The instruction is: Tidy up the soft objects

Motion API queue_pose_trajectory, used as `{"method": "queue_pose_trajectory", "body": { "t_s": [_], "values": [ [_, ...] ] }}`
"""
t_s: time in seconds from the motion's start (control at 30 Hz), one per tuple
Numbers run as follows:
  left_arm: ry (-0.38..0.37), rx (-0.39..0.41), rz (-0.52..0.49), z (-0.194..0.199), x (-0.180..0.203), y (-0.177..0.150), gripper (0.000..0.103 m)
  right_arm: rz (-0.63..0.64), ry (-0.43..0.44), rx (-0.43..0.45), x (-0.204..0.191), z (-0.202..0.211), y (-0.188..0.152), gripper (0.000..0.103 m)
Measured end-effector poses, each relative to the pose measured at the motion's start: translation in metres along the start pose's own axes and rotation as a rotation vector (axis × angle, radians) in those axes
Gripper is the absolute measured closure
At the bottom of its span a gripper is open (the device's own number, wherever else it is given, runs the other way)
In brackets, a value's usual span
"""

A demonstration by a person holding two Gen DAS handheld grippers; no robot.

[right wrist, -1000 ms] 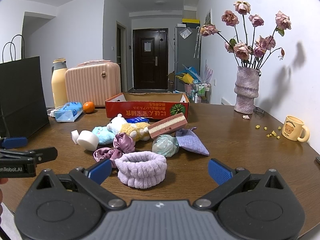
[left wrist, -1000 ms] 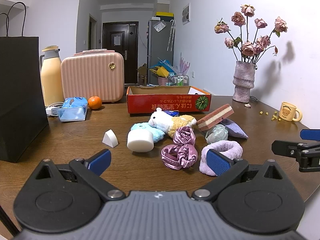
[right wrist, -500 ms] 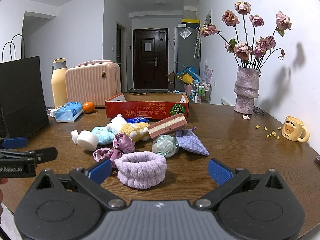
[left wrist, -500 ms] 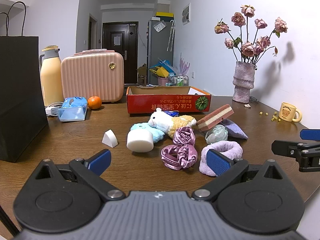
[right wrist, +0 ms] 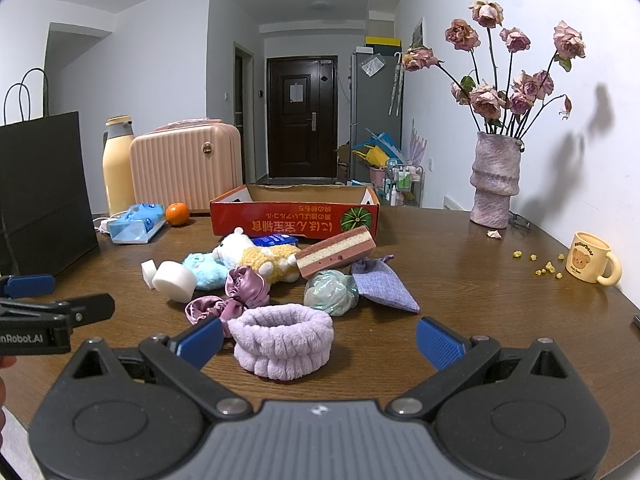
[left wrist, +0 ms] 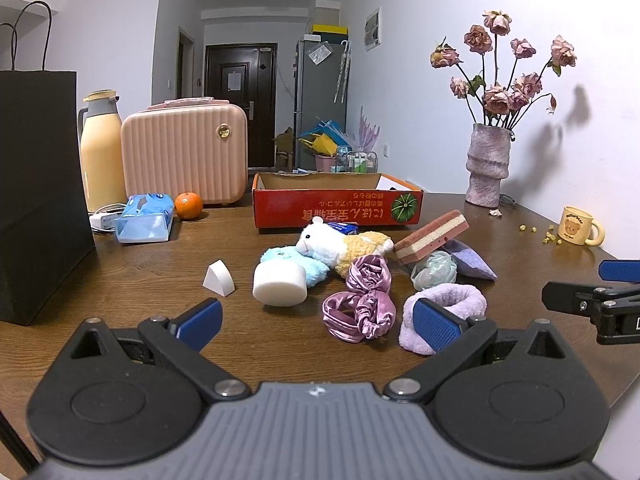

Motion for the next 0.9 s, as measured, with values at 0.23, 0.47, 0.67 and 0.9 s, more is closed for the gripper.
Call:
{"method": "queue_pose_trajectory", "body": {
  "t_s": [0.23,0.47,0.67,0.9],
  "values": [
    [0.0,-0.014,0.007,-0.012,0.001,-0.003,0.0,0.001,0.0,-0.018,0.0,-0.011,-0.001,0.0],
    [-0.004,-0.037,0.025,-0.024,-0.002,-0.009,0.0,0.005,0.007,-0.051,-0.001,-0.025,-0.006,0.0],
    [0.0,-0.058,0.039,-0.036,-0.007,-0.014,0.0,0.012,0.015,-0.076,-0.004,-0.039,-0.01,0.0],
    [0.005,-0.071,0.051,-0.048,-0.014,-0.016,0.0,0.025,0.023,-0.11,-0.009,-0.057,-0.011,0.0]
  ]
}}
Point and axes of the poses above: each gripper's, at about its wrist camera, not at the fingertips, and z roughly against the way its jaws point, x to its right, y to its top, the point moved 9 cm from there along -z, roughly the way its jaws point, and after that the axes turned 2 degrees about -x, right-handed, at the moved point
